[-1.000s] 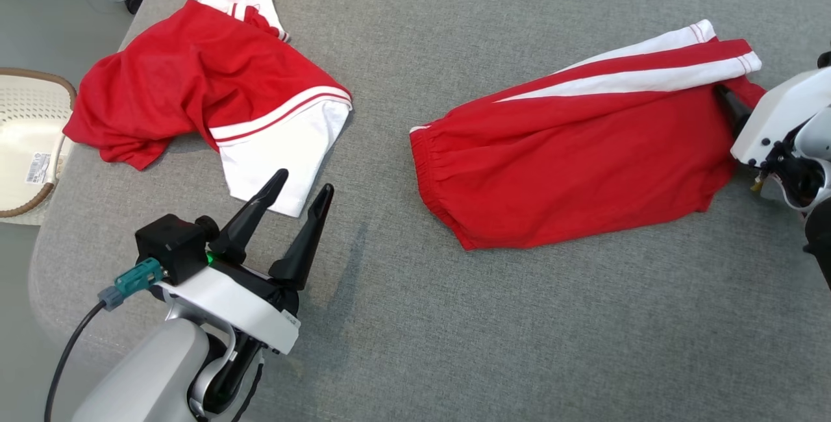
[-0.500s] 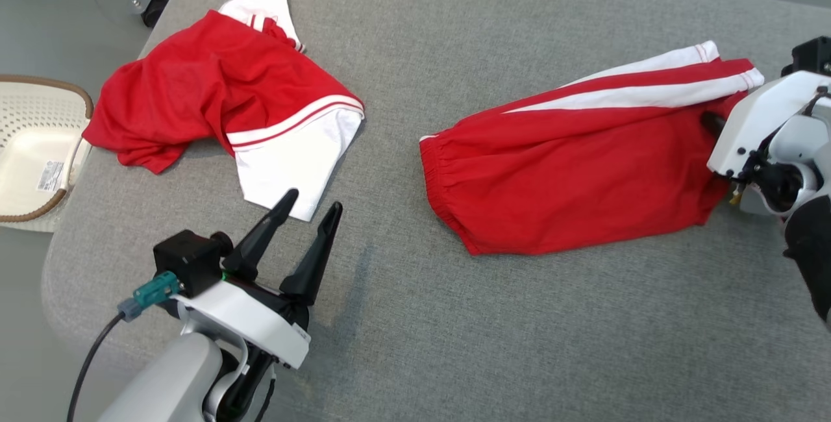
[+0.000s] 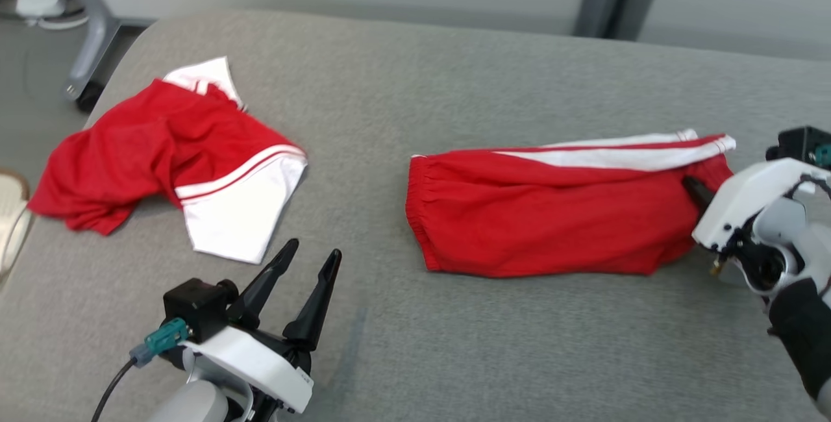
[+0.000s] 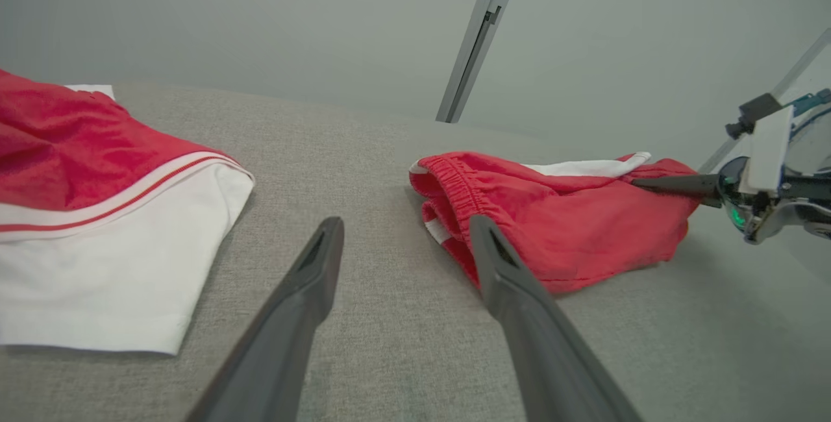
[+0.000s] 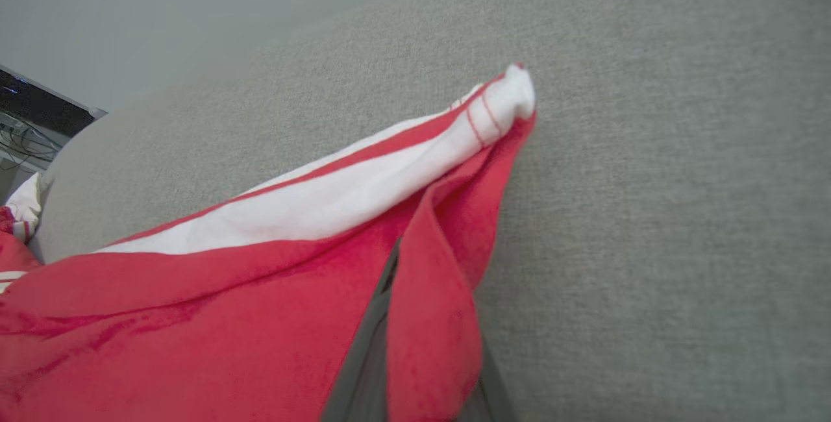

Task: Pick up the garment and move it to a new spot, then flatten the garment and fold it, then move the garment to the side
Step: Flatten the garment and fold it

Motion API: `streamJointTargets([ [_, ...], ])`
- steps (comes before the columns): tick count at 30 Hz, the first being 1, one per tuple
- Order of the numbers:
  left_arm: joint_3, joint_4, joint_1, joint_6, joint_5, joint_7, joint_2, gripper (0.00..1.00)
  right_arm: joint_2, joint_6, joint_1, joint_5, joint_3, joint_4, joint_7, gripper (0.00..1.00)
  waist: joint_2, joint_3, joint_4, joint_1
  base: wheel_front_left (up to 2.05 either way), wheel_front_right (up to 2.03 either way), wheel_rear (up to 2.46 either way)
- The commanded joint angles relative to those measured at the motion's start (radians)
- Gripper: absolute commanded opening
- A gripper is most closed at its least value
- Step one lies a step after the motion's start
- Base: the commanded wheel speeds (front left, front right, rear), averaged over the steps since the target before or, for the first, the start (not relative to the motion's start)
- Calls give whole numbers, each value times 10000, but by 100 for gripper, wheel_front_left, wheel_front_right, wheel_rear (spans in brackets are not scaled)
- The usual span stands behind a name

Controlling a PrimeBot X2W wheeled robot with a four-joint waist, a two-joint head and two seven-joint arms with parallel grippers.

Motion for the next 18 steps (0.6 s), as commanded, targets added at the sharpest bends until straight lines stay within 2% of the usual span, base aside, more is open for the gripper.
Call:
streamJointTargets([
  [1, 104, -71, 192, 120, 12, -37, 71, 100, -119, 3, 354, 141, 31, -207, -144, 0, 0, -555, -577, 0, 0, 0, 0],
  [8, 461, -514, 693, 611, 979, -28, 22, 100, -538, 1, 1674, 734, 149, -1191, -540, 0, 0, -1066, -1138, 0, 0, 0, 0],
  [11, 1135, -697, 1045, 858, 1642, -29, -178, 100, -702, 3, 2257, 1124, 86, -1749, -1033, 0, 0, -1209, -1408, 0, 0, 0, 0],
  [18, 2558, -580, 1708, 776, 2345, -27, -723, 100, -1041, 3, 2745, 1495, 181, -2608, -1893, 0, 0, -1336, -1627, 0, 0, 0, 0],
])
